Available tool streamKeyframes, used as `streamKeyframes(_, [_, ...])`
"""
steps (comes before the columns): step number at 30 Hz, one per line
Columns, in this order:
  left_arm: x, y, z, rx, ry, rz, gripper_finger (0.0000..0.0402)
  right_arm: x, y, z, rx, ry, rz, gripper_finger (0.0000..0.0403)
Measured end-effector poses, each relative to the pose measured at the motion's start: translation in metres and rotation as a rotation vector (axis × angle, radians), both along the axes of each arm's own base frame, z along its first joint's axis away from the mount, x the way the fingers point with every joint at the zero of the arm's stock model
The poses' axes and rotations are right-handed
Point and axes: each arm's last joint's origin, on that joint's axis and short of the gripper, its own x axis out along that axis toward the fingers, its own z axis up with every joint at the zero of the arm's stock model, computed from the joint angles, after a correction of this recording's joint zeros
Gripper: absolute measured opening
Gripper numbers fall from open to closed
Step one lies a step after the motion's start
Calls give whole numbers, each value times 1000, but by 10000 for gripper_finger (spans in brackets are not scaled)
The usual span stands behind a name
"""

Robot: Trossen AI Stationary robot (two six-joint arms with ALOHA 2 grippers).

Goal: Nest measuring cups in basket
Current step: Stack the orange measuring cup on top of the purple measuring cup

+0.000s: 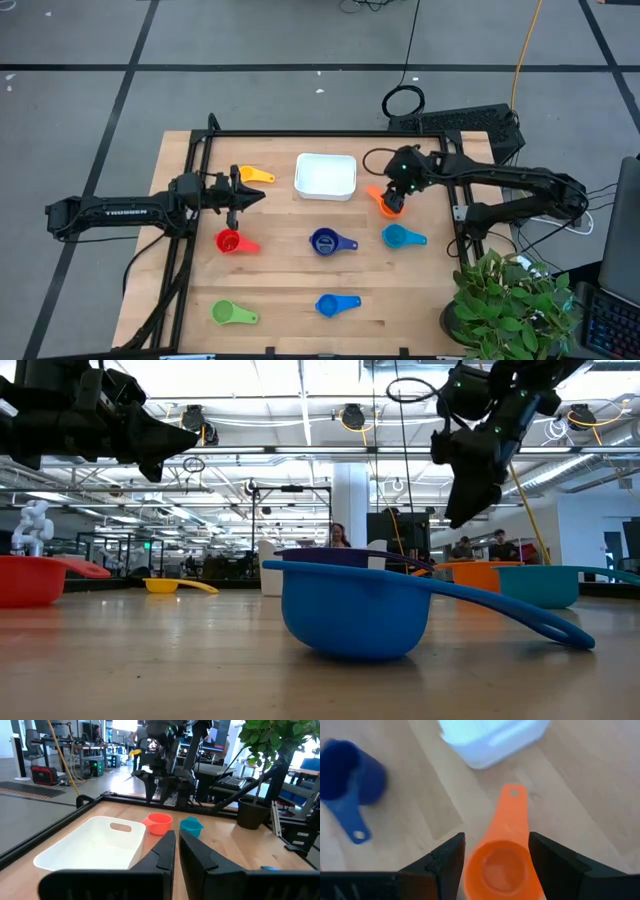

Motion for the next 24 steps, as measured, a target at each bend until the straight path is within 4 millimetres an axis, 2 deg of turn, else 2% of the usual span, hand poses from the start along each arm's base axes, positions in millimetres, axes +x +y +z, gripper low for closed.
streamKeyframes(13, [0,0,0,-2,0,0,28,-15,5,-30,57,114,-84,210])
streamKeyframes(17, [0,0,0,-2,0,0,28,-21,6,-33,35,187,-107,210])
streamKeyframes(24, [0,0,0,0,0,0,28,-21,6,-33,26,194,-123,210])
